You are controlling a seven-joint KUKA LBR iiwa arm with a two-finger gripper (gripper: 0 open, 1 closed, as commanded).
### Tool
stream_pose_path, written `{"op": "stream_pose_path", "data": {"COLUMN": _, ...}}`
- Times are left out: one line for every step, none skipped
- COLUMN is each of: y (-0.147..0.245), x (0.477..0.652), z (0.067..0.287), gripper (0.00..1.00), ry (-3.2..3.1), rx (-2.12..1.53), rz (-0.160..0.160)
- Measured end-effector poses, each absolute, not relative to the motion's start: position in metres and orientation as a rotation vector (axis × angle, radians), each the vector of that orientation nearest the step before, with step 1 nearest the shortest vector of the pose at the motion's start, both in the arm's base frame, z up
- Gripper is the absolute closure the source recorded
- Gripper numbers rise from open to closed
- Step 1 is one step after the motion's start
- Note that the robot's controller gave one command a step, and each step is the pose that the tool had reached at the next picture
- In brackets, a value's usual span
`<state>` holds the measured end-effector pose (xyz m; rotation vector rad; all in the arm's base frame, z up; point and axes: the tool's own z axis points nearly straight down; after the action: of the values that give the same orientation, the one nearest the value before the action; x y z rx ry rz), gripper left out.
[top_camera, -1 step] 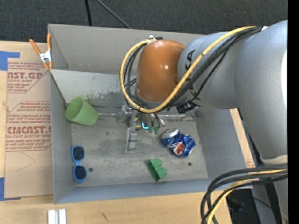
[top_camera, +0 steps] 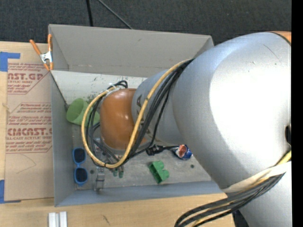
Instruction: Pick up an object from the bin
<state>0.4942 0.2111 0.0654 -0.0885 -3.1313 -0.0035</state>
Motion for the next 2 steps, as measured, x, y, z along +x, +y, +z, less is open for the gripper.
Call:
{"op": "stream_pose_path", "data": {"y": 0.242, "x": 0.488, "z": 0.072, "gripper": 0.0, "ry": -3.13, "rx": 0.395, "rz": -0.003}}
{"op": "stream_pose_path", "data": {"y": 0.237, "x": 0.49, "z": 0.087, "gripper": 0.0, "ry": -3.132, "rx": -0.258, "rz": -0.002}}
